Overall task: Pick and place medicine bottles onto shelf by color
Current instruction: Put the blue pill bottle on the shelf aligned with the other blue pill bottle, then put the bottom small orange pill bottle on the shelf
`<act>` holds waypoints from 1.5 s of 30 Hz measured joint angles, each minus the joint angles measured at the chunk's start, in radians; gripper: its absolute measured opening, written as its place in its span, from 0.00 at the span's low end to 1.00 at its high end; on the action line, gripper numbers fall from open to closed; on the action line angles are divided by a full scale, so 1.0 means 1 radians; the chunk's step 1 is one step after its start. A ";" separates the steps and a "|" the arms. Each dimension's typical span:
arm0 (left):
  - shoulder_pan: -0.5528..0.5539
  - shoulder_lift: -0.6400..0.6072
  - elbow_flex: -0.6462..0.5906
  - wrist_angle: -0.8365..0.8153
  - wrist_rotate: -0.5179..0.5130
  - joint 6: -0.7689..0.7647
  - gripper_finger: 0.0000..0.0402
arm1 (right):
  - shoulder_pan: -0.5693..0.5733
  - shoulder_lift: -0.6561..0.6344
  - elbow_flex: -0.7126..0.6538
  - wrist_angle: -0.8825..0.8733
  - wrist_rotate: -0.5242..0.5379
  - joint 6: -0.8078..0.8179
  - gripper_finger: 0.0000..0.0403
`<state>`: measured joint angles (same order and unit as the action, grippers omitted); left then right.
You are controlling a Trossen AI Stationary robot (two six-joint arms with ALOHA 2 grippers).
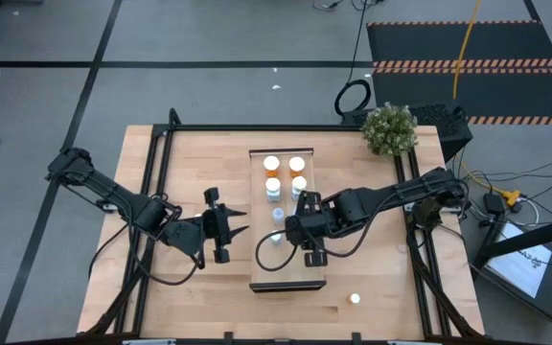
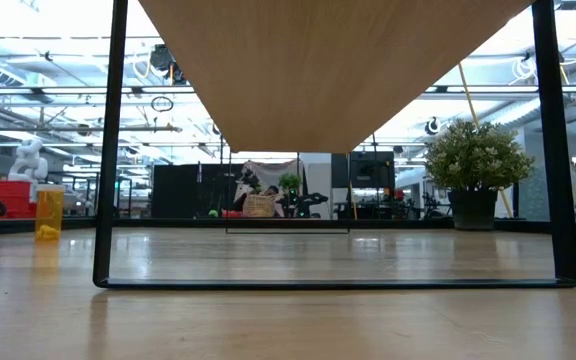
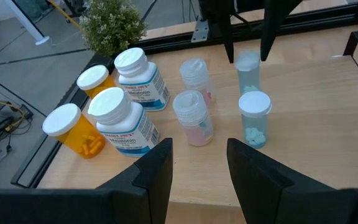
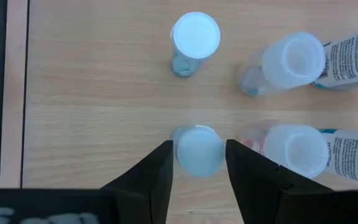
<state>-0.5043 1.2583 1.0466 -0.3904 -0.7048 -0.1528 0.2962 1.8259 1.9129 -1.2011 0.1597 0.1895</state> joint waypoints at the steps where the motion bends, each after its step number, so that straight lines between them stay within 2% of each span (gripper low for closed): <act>1: 0.000 0.000 0.000 0.000 0.000 0.000 0.38 | 0.000 0.000 0.000 0.000 0.000 0.000 0.36; 16: 0.000 0.000 0.000 0.000 0.000 0.000 0.38 | 0.000 -0.006 0.000 0.034 -0.003 0.007 0.36; 24: 0.000 0.000 0.000 0.000 0.000 -0.001 0.38 | 0.039 -0.075 0.000 0.069 0.000 0.044 0.36; 32: 0.000 0.000 0.000 0.006 0.025 -0.008 0.38 | 0.177 -0.139 0.000 0.027 0.110 0.173 0.36; 39: 0.000 0.000 0.000 0.062 0.056 -0.003 0.38 | 0.339 -0.155 -0.003 -0.050 0.239 0.365 0.36; 45: 0.000 0.000 0.000 0.072 0.078 -0.008 0.38 | 0.477 -0.154 -0.091 -0.056 0.257 0.567 0.36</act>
<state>-0.5045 1.2583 1.0466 -0.3182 -0.6270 -0.1608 0.7733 1.6714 1.8223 -1.2567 0.4172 0.7562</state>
